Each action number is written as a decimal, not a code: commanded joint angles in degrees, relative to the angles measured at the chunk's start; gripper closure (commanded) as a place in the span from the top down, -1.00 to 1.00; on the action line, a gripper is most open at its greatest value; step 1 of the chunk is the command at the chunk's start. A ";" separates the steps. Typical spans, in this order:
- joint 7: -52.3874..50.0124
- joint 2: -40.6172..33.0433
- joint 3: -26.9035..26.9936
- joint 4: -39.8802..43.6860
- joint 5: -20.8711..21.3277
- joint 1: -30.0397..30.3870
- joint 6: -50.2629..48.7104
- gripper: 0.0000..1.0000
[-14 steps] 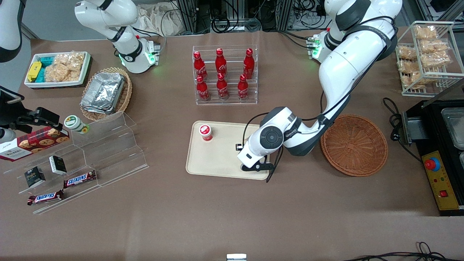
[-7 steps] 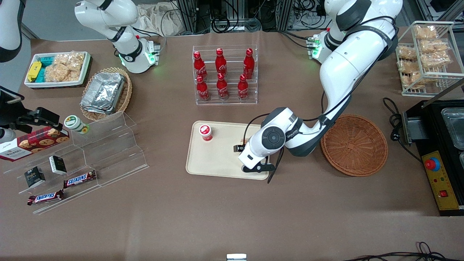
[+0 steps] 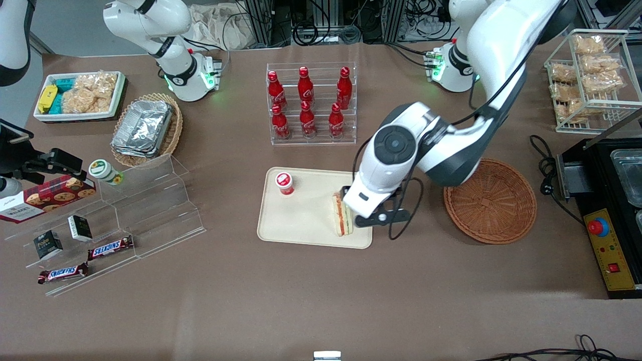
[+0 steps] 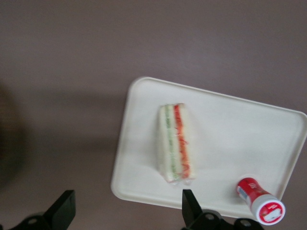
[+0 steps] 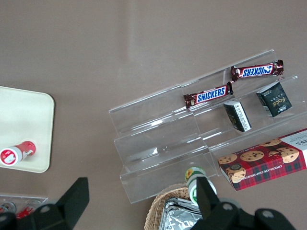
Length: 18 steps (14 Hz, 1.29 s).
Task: Place sandwich from basket to tray
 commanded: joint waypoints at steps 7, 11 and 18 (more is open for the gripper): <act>23.41 -17.10 15.84 -4.16 -5.86 0.13 -12.16 1.00; 32.64 -22.03 23.23 -5.40 -9.30 0.13 -14.61 1.00; 50.48 -26.96 35.27 -5.41 -13.34 -0.04 -17.60 1.00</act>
